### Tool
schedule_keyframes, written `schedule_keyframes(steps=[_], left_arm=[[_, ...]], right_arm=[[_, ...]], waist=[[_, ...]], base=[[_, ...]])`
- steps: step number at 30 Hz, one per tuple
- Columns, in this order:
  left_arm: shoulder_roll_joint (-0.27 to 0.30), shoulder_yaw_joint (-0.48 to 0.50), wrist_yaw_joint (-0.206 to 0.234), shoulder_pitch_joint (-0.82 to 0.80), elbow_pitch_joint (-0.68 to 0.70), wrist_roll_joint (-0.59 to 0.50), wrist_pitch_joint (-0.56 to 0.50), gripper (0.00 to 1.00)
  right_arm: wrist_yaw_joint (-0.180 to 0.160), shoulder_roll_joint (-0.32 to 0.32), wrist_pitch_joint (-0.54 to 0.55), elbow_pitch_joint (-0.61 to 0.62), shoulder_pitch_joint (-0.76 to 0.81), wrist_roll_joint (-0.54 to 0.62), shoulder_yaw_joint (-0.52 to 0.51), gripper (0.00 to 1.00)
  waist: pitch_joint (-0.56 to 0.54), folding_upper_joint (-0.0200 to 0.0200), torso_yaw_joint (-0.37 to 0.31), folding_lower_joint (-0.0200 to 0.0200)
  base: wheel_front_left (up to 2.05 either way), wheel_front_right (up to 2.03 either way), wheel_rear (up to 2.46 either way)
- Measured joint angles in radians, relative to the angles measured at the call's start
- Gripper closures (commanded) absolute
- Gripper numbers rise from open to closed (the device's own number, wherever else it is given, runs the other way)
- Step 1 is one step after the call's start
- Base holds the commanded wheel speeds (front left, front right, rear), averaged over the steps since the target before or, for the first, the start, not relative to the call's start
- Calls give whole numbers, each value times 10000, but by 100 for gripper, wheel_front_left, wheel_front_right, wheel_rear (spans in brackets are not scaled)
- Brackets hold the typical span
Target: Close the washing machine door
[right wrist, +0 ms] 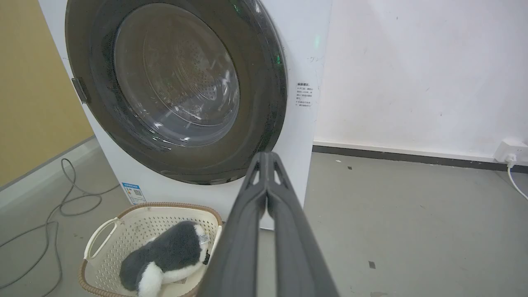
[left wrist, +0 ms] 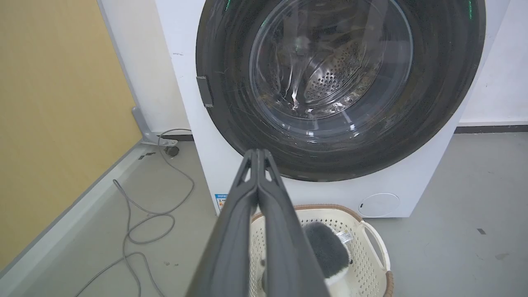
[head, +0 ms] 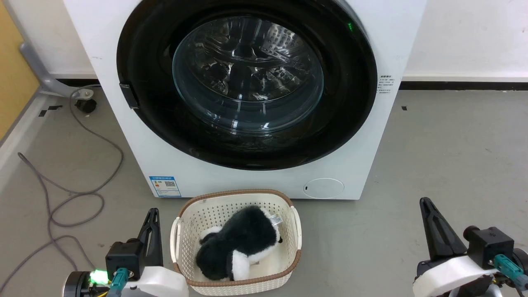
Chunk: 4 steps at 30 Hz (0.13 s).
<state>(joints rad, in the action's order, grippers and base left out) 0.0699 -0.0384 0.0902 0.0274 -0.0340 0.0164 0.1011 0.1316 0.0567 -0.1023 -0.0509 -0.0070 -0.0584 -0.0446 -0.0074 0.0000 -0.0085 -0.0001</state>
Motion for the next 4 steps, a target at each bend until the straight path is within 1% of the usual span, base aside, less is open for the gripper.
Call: schedule_keyframes(steps=[4], left_arm=[[-10,29,-75,-12,17,-2,-56,100]], right_arm=[[0,0,56,33,0,58,29,100]], waist=[[6,0,7,0]], base=[[0,0,0]])
